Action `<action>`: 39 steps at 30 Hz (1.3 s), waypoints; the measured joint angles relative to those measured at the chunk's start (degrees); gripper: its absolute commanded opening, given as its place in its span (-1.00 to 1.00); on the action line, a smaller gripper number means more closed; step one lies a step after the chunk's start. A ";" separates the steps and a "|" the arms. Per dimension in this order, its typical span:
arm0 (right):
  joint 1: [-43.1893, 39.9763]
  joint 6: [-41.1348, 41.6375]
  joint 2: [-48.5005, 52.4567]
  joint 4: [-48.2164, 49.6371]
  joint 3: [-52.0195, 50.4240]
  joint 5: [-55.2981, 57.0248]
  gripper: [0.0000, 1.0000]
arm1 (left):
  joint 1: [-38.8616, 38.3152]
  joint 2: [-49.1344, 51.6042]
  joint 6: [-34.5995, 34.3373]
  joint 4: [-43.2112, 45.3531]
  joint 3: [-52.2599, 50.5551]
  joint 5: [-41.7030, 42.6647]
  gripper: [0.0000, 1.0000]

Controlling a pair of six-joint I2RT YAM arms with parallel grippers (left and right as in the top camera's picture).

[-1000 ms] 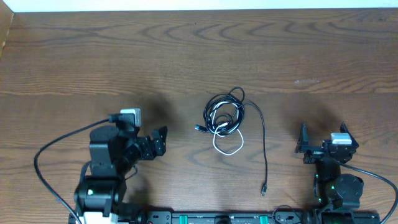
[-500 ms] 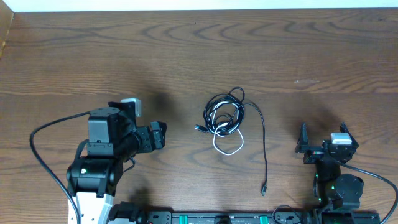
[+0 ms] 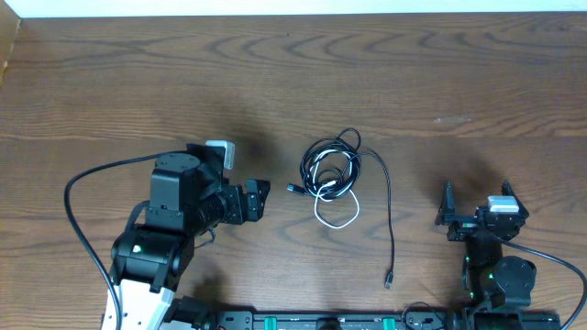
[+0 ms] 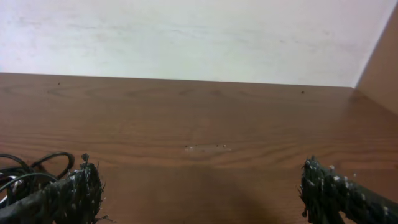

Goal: Untangle cables
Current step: 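Move the left gripper forward over the black and white cable bundle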

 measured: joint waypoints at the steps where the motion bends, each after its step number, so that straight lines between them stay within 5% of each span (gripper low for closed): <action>1: 0.00 0.00 0.00 0.00 0.00 0.00 0.98 | 0.00 0.22 -0.11 0.70 0.00 0.42 0.83; 19: 0.00 0.02 0.00 -0.02 0.00 0.00 0.98 | -7.45 12.20 -0.87 8.26 0.00 0.35 0.83; 39: 0.00 0.02 0.02 0.00 0.00 0.00 0.99 | -14.86 28.79 -0.98 28.63 0.11 -8.83 0.82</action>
